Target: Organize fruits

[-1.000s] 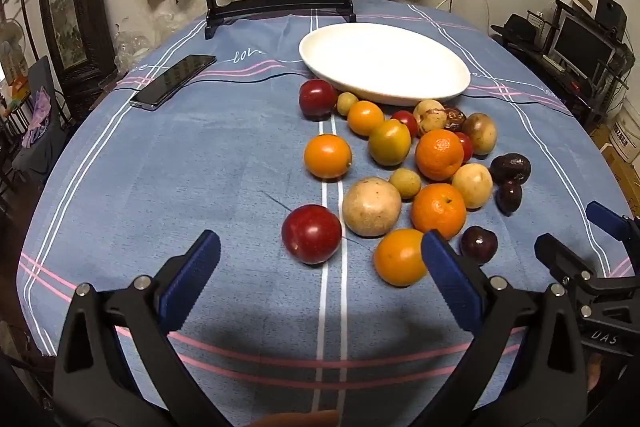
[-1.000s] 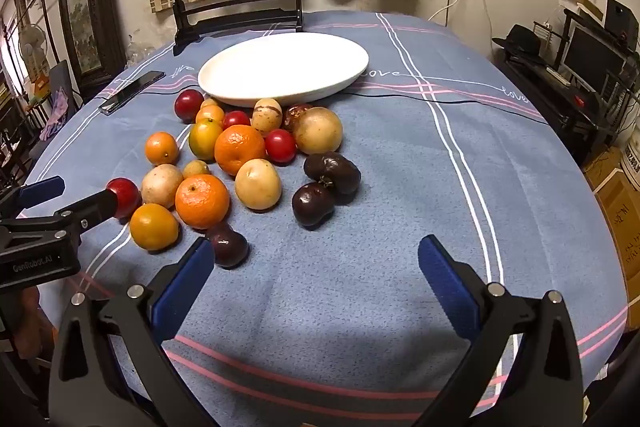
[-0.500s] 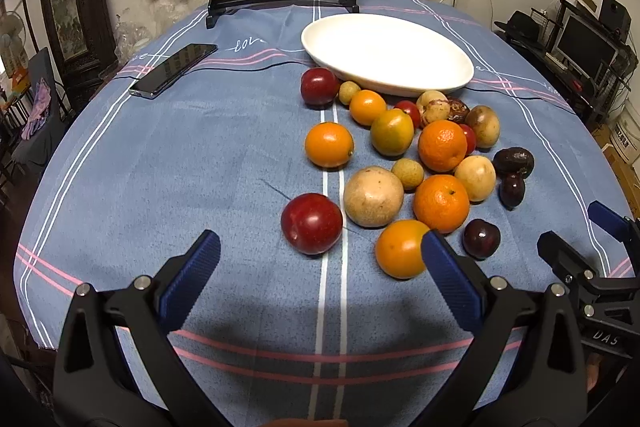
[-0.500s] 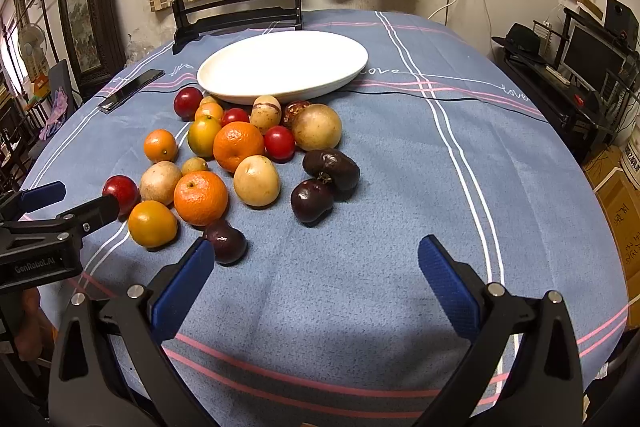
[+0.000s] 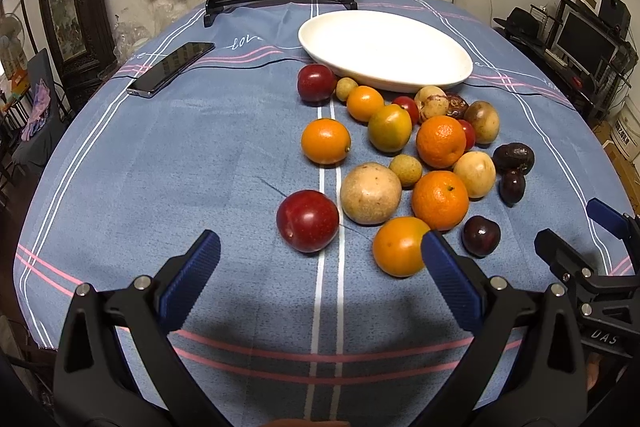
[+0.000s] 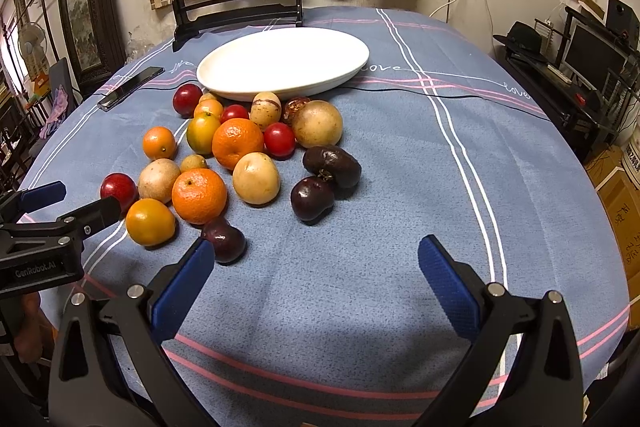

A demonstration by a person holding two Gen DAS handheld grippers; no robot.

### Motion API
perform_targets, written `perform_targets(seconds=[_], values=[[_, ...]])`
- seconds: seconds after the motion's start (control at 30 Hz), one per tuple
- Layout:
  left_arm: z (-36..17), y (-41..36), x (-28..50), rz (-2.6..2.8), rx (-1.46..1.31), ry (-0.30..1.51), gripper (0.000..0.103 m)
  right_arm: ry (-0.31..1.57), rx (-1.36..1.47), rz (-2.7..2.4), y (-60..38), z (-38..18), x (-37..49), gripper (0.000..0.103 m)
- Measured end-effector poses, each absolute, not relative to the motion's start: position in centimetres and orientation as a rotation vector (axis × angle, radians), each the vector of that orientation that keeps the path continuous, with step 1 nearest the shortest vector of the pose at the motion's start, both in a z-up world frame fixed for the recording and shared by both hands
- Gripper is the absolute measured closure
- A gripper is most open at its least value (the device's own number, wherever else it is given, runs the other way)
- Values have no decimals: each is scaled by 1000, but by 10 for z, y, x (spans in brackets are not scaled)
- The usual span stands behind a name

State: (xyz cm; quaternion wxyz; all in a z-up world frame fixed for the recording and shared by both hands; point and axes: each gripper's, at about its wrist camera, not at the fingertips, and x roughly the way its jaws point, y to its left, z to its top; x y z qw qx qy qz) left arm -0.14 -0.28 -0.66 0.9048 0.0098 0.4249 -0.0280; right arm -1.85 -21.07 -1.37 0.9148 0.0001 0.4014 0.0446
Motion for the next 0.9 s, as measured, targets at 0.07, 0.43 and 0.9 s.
perform_targets(seconds=[0.07, 0.43, 0.9], values=[[-6, -3, -1, -59, 22, 878, 2, 826, -1, 92, -211, -14, -19, 1], [-7, -5, -1, -61, 22, 878, 2, 827, -2, 93, -210, -14, -18, 1], [-7, -5, -1, -60, 22, 879, 2, 829, -2, 94, -210, -14, -17, 1]])
